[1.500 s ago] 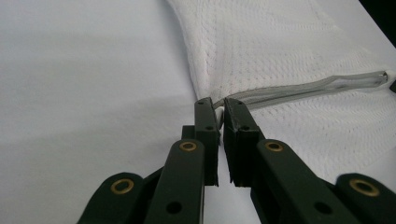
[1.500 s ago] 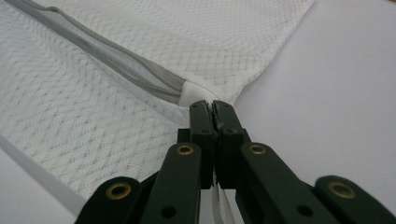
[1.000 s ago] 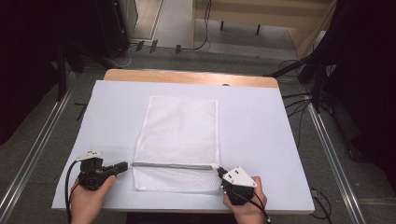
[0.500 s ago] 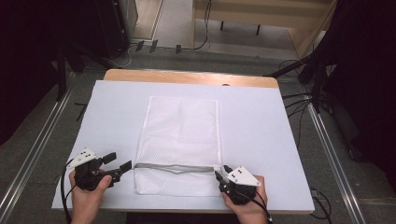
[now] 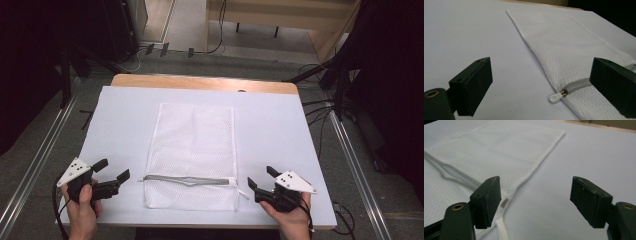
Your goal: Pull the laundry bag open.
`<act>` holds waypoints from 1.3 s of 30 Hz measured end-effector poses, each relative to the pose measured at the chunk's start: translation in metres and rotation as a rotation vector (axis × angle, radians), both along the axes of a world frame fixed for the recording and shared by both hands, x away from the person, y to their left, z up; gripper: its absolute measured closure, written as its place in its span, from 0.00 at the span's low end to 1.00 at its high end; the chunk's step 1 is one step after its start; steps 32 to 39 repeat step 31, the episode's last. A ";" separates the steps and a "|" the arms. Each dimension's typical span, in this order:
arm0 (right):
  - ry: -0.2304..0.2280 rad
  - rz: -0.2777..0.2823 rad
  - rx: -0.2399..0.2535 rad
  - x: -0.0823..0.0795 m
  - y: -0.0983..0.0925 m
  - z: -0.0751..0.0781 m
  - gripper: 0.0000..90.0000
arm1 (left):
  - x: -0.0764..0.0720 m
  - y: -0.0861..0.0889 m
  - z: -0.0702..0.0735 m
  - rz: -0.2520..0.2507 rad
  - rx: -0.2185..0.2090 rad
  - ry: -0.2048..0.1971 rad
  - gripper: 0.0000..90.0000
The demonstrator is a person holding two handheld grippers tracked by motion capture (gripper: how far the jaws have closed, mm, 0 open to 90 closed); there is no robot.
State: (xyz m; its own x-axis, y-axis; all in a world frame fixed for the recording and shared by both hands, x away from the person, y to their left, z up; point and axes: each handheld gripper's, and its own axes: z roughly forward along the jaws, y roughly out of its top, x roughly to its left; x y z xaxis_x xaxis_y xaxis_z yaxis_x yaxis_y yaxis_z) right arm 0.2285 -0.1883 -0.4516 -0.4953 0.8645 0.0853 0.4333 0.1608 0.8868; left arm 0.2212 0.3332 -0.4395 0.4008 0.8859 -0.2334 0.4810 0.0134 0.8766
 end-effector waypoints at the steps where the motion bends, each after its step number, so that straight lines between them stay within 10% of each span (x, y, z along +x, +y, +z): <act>1: 0.009 -0.016 0.009 0.002 -0.005 0.000 0.27 | 0.000 0.001 0.000 0.010 -0.001 -0.002 0.03; 23: -0.006 -0.175 0.052 0.011 -0.102 -0.007 0.15 | 0.003 0.023 -0.004 0.056 0.007 -0.007 0.00; 39: 0.009 -0.190 0.052 0.012 -0.109 -0.011 0.15 | 0.005 0.022 -0.006 0.054 0.027 -0.003 0.00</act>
